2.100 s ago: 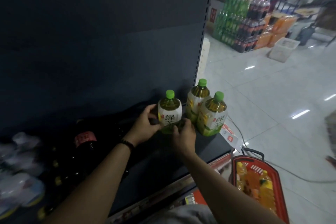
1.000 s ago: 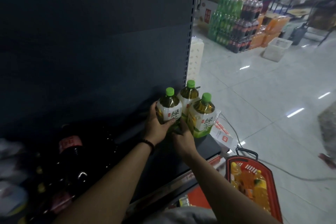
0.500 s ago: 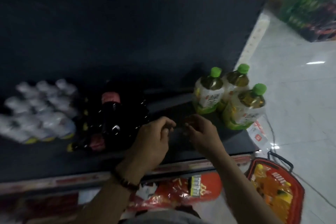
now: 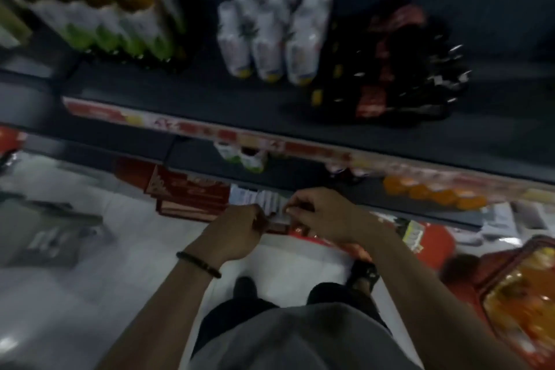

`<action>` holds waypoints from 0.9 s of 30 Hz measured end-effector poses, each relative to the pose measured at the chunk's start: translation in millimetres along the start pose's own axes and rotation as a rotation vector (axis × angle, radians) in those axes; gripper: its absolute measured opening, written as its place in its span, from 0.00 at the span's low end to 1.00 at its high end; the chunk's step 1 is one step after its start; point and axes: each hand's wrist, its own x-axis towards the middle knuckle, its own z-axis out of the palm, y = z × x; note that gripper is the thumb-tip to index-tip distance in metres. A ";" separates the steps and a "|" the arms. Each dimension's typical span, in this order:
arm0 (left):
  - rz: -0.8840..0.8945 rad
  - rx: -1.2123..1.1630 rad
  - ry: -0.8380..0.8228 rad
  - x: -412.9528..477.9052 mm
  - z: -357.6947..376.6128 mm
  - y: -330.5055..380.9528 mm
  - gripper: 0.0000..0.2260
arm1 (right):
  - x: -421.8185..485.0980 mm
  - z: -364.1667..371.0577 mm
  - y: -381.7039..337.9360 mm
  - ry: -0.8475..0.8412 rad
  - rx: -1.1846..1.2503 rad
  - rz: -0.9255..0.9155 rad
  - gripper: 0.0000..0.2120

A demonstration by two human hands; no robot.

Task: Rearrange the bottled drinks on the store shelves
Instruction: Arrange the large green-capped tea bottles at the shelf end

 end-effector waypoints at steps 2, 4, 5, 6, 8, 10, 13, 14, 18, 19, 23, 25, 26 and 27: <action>0.000 0.001 0.015 10.8 1.1 -52.3 0.10 | 39.1 41.7 -3.4 0.049 0.027 0.063 0.06; 0.005 -0.041 0.022 30.2 5.3 -101.2 0.10 | 80.7 73.8 0.6 0.101 0.036 0.116 0.06; 0.010 -0.062 0.030 39.5 8.2 -117.7 0.09 | 96.1 81.6 4.4 0.128 0.030 0.132 0.07; 0.009 -0.080 0.030 51.5 11.3 -135.0 0.09 | 114.1 87.8 8.4 0.146 0.022 0.150 0.08; 0.002 -0.115 0.022 81.9 21.6 -171.3 0.14 | 163.0 105.4 24.5 0.147 0.046 0.226 0.13; 0.001 -0.079 0.030 120.5 33.6 -199.2 0.19 | 214.1 118.6 42.7 0.153 0.052 0.315 0.19; 0.013 0.044 0.080 189.2 53.4 -228.5 0.28 | 288.5 135.6 81.1 0.251 0.140 0.225 0.28; 0.009 0.080 0.084 211.3 58.7 -234.4 0.31 | 310.4 139.7 94.8 0.316 0.152 0.173 0.32; 0.026 0.084 0.139 290.0 80.0 -248.1 0.39 | 367.0 148.4 121.2 0.654 0.121 0.060 0.44; 0.066 0.066 0.203 305.7 87.1 -252.1 0.40 | 373.8 151.5 122.1 0.696 0.105 0.051 0.47; 0.113 0.077 0.258 343.2 109.9 -270.9 0.39 | 394.4 166.8 136.7 0.778 0.166 0.026 0.58; 0.138 0.014 0.280 342.2 112.8 -267.8 0.36 | 400.0 170.0 140.9 0.787 0.261 -0.004 0.59; 0.153 -0.033 0.319 339.3 111.9 -264.6 0.34 | 403.4 170.4 143.9 0.786 0.295 -0.010 0.60; 0.165 -0.086 0.372 335.2 109.8 -260.8 0.32 | 405.5 169.4 146.8 0.773 0.310 -0.005 0.59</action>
